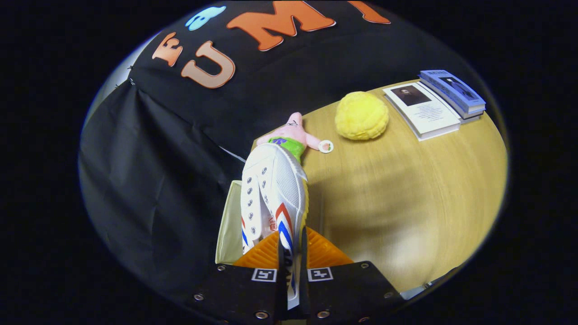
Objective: Open the storage box then place both shoes into the box .Put the left shoe in first, then the right shoe, with the right side of both shoes facing outward in a uniform manner.
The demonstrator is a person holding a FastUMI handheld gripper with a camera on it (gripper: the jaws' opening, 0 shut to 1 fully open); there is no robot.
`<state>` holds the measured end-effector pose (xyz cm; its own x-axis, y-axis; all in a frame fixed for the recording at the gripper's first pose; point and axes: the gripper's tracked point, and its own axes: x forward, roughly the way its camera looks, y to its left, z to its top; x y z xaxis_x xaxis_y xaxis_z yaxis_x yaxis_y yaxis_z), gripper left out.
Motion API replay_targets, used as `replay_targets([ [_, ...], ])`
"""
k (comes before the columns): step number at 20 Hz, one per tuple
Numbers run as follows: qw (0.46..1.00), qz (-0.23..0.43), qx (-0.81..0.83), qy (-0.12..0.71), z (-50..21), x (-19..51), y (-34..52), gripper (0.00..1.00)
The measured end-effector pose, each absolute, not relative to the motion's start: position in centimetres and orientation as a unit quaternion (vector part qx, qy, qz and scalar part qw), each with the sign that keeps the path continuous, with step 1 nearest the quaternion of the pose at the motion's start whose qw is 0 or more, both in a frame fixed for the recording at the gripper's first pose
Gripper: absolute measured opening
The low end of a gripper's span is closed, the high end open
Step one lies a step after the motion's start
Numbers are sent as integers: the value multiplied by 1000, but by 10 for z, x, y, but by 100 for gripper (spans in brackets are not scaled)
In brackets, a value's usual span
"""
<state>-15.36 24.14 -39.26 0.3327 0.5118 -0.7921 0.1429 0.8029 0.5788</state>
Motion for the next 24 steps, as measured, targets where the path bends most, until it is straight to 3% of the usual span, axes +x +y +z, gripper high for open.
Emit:
replay_targets([
  [12, 753, 178, 187, 605, -428, -156, 349, 11],
  [24, 701, 117, 233, 664, -443, -168, 360, 10],
])
